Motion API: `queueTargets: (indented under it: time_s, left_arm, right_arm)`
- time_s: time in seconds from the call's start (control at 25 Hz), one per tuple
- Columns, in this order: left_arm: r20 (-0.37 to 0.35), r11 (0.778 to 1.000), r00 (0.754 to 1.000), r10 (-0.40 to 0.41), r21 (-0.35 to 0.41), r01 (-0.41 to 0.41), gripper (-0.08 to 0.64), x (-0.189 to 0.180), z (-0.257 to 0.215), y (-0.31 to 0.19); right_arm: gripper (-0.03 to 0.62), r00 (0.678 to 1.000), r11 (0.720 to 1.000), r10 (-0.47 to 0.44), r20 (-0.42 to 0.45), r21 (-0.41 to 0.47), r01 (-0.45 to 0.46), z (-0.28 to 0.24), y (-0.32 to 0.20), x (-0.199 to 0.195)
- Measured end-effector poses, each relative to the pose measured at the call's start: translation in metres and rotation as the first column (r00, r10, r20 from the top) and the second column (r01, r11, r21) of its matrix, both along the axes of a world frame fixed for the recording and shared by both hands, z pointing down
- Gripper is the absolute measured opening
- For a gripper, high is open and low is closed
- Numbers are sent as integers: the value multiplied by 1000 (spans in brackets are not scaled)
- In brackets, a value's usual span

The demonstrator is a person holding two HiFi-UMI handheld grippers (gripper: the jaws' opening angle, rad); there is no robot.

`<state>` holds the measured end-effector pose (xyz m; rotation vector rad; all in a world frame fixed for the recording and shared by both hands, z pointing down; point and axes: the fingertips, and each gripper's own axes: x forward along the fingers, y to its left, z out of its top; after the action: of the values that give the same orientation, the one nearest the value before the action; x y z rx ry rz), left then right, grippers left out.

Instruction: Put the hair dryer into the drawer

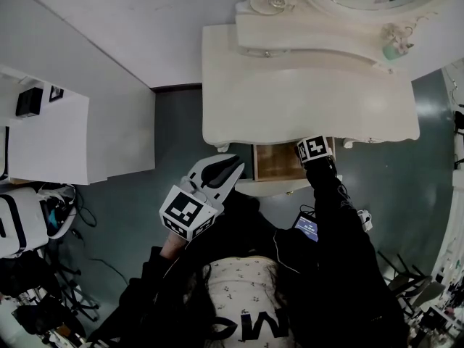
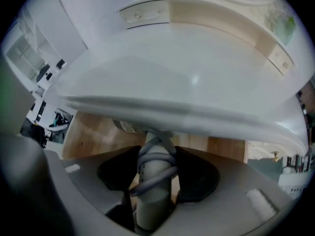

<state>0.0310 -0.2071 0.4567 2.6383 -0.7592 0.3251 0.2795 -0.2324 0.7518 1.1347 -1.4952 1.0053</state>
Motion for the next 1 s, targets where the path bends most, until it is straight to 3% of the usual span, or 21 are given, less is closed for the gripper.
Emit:
queueTargets:
  time_s: [0.12, 0.28, 0.36, 0.48, 0.52, 0.56, 1.0]
  left_arm:
    - [2, 1000, 1000, -3, -4, 3, 48, 1, 2, -1]
    - [9, 1000, 1000, 3, -11, -3, 48, 3, 6, 0]
    - [12, 1000, 1000, 10, -16, -10, 48, 5, 7, 2]
    - [18, 1000, 1000, 21, -17, -20, 48, 8, 9, 4]
    - [21, 1000, 1000, 23, -16, -23, 48, 9, 9, 4]
    - [23, 1000, 999, 25, -15, -25, 48, 10, 9, 5]
    - [78, 1000, 997, 20, -24, -18, 48, -4, 17, 13]
  right_arm:
    - [224, 980, 980, -196, -45, 29, 197, 3, 3, -16]
    - [225, 937, 935, -348, -37, 59, 350, 4, 6, -33]
    - [224, 871, 870, -488, -64, 43, 491, 4, 14, -39]
    - [224, 722, 722, -689, -64, 30, 691, 10, 28, -59]
    - [224, 689, 688, -722, -68, 33, 725, 13, 30, -65]
    - [224, 673, 672, -736, -69, 40, 739, 16, 31, -69]
    - [225, 650, 653, -754, -94, -10, 757, 43, 38, -63]
